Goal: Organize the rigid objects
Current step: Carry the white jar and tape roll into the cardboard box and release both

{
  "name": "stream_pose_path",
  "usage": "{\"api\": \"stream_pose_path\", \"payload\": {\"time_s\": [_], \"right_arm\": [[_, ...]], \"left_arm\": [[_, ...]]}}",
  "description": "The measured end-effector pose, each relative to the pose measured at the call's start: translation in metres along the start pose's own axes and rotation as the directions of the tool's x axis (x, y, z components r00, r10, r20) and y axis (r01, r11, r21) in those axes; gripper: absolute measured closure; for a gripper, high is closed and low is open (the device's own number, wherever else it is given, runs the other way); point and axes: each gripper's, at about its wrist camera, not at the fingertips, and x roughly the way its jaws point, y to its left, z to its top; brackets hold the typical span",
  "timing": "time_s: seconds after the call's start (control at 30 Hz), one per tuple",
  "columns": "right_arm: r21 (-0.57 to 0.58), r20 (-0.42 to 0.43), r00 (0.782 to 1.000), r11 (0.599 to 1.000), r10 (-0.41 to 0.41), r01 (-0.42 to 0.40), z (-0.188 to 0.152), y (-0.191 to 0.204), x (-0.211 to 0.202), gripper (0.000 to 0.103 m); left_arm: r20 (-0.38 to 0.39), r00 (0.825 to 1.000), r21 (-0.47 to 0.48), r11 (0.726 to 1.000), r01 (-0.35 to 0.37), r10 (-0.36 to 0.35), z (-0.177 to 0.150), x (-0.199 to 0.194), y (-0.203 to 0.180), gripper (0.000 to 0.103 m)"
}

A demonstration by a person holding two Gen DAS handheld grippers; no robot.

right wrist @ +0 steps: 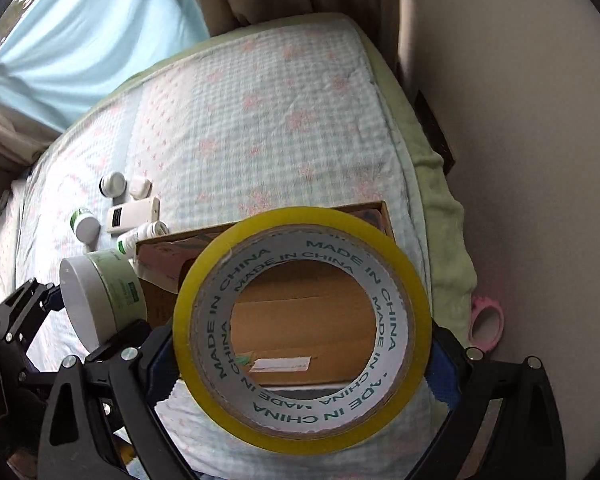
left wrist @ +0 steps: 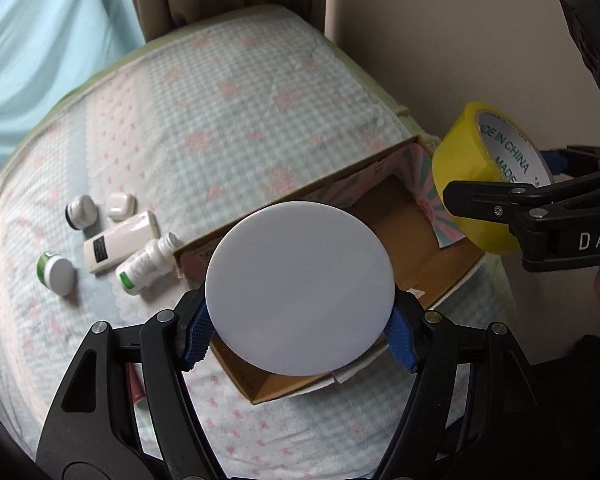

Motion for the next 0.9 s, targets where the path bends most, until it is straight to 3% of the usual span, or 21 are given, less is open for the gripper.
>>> {"api": "stream_pose_path", "payload": {"time_s": [0.1,0.23,0.47,0.6,0.67,0.8,0.9], "right_arm": [[-0.232,-0.051,0.999,0.972,0.019,-0.03,0.003,0.007,0.032,0.006],[-0.484,-0.089,0.995,0.875,-0.052,0.003,-0.014,0.012,0.07,0.006],[-0.585,-0.095,0.994,0.811,-0.044,-0.02,-0.019,0.001,0.113,0.006],[-0.596,-0.121,0.992,0.802,-0.031,-0.048,-0.018,-0.001,0.131,0.006],[-0.608,-0.122,0.992,0.792,-0.028,-0.052,-0.019,0.001,0.137,0.006],[-0.649,-0.113,0.991,0.76,-0.068,-0.022,-0.022,0.006,0.149,0.006],[-0.651,-0.1,0.993,0.759,-0.068,-0.014,-0.02,0.005,0.148,0.006]], "left_arm": [[-0.068,0.998,0.009,1.0,-0.013,0.013,-0.001,0.031,0.001,0.035],[-0.137,0.99,0.022,0.999,-0.039,0.042,-0.003,0.065,0.005,0.035],[-0.244,0.967,0.06,0.996,-0.064,0.077,0.003,0.129,0.006,0.035],[-0.282,0.956,0.082,0.995,-0.056,0.078,0.004,0.155,0.004,0.035],[-0.321,0.943,0.083,0.994,-0.064,0.088,0.003,0.167,0.004,0.035],[-0.328,0.942,0.068,0.996,-0.06,0.079,0.002,0.176,0.007,0.035],[-0.334,0.939,0.079,0.995,-0.059,0.082,0.0,0.179,0.006,0.035]]}}
